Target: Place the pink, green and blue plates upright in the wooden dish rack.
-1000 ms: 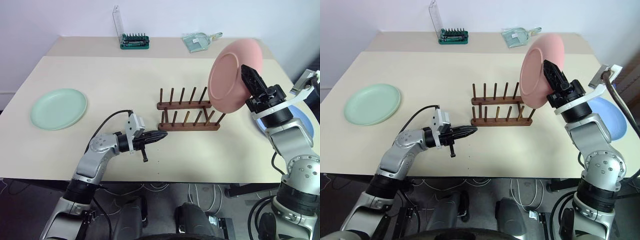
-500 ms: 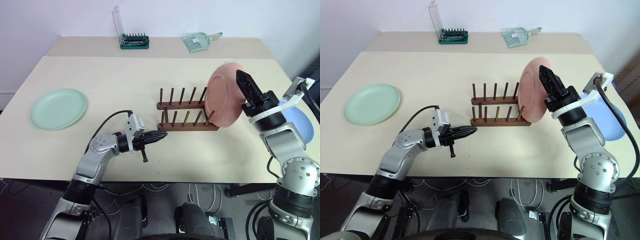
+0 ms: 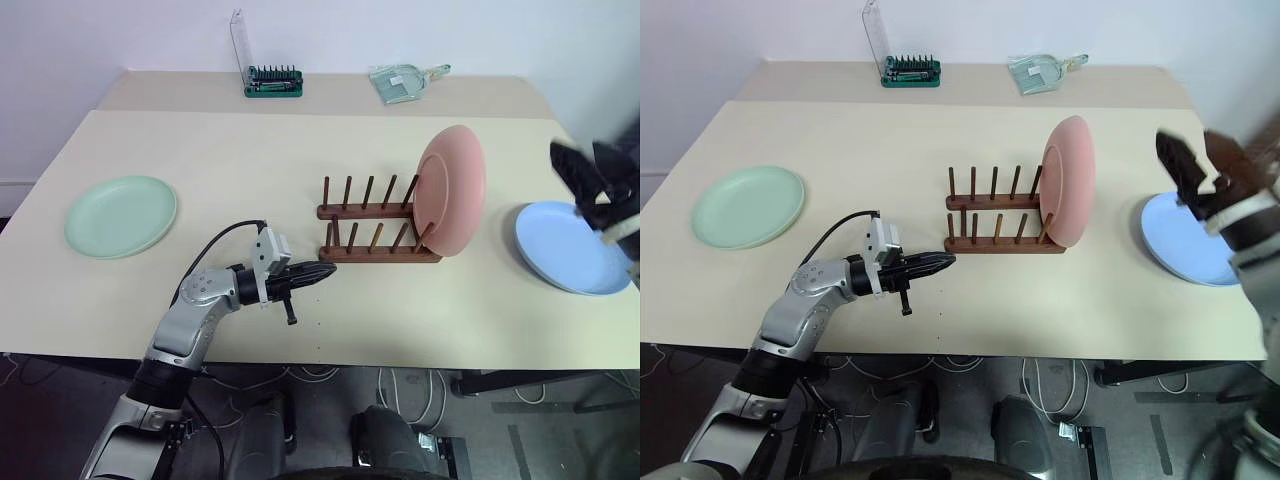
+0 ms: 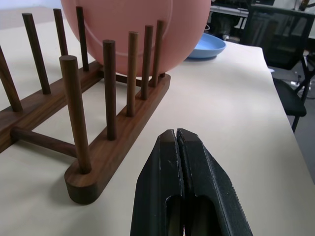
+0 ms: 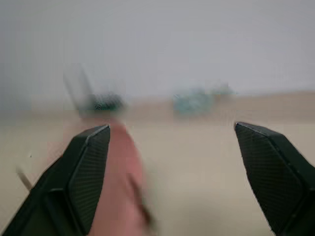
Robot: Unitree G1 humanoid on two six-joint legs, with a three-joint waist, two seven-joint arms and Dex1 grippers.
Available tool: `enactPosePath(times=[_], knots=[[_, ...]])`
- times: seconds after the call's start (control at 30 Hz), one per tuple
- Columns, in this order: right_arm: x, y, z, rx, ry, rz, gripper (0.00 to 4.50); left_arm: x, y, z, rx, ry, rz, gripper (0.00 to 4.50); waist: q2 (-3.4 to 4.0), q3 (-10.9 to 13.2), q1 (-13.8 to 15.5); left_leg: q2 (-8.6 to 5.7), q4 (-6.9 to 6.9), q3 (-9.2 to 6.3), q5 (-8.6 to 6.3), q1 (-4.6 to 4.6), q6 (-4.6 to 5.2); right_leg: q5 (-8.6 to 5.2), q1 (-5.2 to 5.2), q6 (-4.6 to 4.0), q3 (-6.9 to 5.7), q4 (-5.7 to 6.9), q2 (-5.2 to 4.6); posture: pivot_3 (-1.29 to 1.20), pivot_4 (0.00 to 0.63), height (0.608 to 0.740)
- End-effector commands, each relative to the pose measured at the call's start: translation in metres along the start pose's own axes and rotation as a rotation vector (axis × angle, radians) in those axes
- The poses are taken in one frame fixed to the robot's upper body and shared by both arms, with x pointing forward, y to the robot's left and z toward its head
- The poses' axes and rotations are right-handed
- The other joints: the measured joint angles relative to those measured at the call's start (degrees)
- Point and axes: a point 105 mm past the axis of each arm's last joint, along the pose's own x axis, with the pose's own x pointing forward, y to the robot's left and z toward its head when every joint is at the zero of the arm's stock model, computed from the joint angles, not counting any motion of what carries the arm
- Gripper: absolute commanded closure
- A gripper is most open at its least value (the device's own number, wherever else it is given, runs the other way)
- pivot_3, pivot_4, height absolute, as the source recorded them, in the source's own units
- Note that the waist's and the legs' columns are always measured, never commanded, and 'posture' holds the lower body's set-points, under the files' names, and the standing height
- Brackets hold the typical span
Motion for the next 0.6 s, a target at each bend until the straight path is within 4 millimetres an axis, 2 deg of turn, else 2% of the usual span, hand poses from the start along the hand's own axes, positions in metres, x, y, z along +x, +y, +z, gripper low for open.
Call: enactPosePath(times=[0.03, 0.13, 0.27, 0.6], knots=[[-0.007, -0.008, -0.038, -0.207, 0.216, 0.0, 0.43, 0.006, -0.004, 0.014, 0.032, -0.039, -0.038, 4.5, -0.01, 0.0, -0.3, 0.01, 0.01, 0.0, 0.0, 0.02, 0.0, 0.0, 0.01, 0.0, 0.01, 0.0, 0.02, 0.0, 0.15, 0.732], [-0.009, -0.019, -0.067, -0.284, 0.344, -0.047, 0.43, 0.007, -0.005, 0.013, 0.029, -0.038, -0.051, 4.5, 0.01, 0.0, -0.4, 0.02, 0.02, 0.01, 0.02, 0.06, -0.04, 0.01, 0.01, 0.01, 0.03, 0.03, 0.04, 0.0, 0.15, 0.732], [-0.005, -0.023, -0.09, -0.351, 0.428, -0.057, 0.43, 0.009, -0.006, 0.014, 0.027, -0.037, -0.063, 4.5, 0.01, 0.0, -0.3, 0.02, 0.02, 0.0, 0.04, 0.04, -0.06, 0.01, -0.02, 0.03, 0.03, 0.03, 0.06, 0.0, 0.15, 0.732], [0.017, -0.043, -0.118, -0.389, 0.485, -0.083, 0.43, 0.006, -0.004, 0.014, 0.029, -0.033, -0.046, 4.5, 0.0, 0.0, -0.1, -0.01, 0.04, 0.02, 0.24, 0.03, -0.39, 0.01, 0.01, 0.06, 0.02, 0.02, 0.1, 0.0, 0.15, 0.732]])
